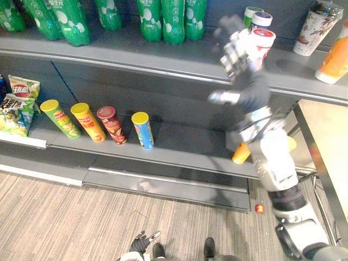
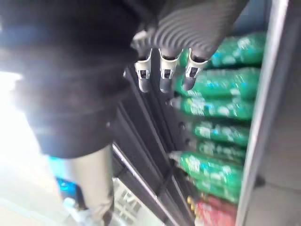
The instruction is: Put the gum and the chips on the shelf.
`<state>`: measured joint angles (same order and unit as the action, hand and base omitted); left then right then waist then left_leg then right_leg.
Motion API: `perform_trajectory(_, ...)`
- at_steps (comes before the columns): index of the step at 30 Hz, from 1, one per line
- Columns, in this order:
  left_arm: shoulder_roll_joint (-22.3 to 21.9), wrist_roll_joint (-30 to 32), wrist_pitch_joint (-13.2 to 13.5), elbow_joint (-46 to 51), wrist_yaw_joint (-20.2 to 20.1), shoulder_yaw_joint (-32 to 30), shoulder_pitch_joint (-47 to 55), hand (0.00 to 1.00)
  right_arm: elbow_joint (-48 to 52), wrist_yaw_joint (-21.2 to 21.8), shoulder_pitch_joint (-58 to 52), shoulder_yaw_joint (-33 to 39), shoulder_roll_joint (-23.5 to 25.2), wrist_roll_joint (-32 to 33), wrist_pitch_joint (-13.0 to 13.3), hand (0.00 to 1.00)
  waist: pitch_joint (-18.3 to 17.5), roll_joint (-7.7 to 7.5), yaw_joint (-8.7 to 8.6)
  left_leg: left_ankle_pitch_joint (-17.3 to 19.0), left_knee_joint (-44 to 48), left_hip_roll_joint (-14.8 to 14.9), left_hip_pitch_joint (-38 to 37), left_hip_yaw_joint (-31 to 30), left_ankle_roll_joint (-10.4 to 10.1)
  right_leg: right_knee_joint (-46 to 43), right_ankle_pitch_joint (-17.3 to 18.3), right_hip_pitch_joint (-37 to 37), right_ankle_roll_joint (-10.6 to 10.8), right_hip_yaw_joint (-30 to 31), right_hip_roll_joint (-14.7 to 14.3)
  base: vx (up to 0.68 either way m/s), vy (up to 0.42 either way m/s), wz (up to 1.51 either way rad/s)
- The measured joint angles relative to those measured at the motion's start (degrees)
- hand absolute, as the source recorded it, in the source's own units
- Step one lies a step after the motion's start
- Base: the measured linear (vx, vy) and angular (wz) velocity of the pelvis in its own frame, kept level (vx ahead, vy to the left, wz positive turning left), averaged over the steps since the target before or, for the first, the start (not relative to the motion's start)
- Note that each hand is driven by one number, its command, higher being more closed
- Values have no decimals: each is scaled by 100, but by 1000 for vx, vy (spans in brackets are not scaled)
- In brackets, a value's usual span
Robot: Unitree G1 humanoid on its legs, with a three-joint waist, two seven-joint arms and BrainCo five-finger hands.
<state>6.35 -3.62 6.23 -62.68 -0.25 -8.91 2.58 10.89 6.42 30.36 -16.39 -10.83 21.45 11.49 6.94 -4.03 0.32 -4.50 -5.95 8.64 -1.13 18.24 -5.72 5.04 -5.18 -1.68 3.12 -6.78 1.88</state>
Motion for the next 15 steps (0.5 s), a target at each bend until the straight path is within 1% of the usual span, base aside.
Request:
perform_trajectory(1, 5, 2, 0, -4, 8, 0, 2, 0, 40, 96, -128, -191, 95, -1, 1, 0, -8, -13, -3, 1, 0, 0, -2, 7, -1, -3, 0, -3, 0, 9, 0, 0, 0, 0)
perform_trajectory(4, 7, 7, 2, -6, 19, 0, 3, 0, 72, 236, -345, -423, 247, -2, 31, 0, -32, -49, -4, 6, 0, 0, -4, 13, -7, -8, 1, -8, 1, 27, 0, 0, 0, 0)
perform_trajectory(5, 7, 9, 10, -8, 40, 1, 2, 0, 73, 275, -493, -527, 292, -9, 79, 0, -42, -65, -6, 9, 0, 0, -5, 14, -11, -12, 1, -9, 0, 33, 0, 0, 0, 0)
perform_trajectory(6, 7, 9, 34, -9, 53, 1, 3, 0, 73, 286, -699, -672, 287, -12, 129, 0, -50, -77, -3, 12, 0, -2, -6, 14, -16, -17, 2, -10, 0, 35, 1, 0, 0, 0)
perform_trajectory(8, 9, 9, 78, -16, 103, 1, 10, 0, 70, 329, -1098, -857, 280, -12, 129, 0, -59, -91, -4, 25, 0, -4, -6, 20, -17, -23, 8, -18, 8, 44, 2, 0, 0, -2)
perform_trajectory(9, 8, 10, 79, -22, 133, 1, 10, 0, 65, 432, -1361, -915, 267, -12, 126, 0, -59, -90, -8, 36, 0, -5, -7, 32, -23, -26, 20, -25, 22, 64, 2, 1, 1, -4)
perform_trajectory(14, 7, 12, 112, -58, 160, -14, 2, 0, -135, 712, -2406, -964, 26, -20, 112, 0, -56, -87, -17, 50, 1, -8, -7, 121, -33, -106, 45, -110, -3, 123, 0, 6, 1, -8)
perform_trajectory(15, 1, 33, 111, -75, 155, -49, 4, 0, -398, 799, -2758, -954, -17, -85, 93, 0, -57, -83, -26, 64, 1, -12, -32, 155, -22, -106, 44, -98, -3, 156, 0, 12, 3, -15)
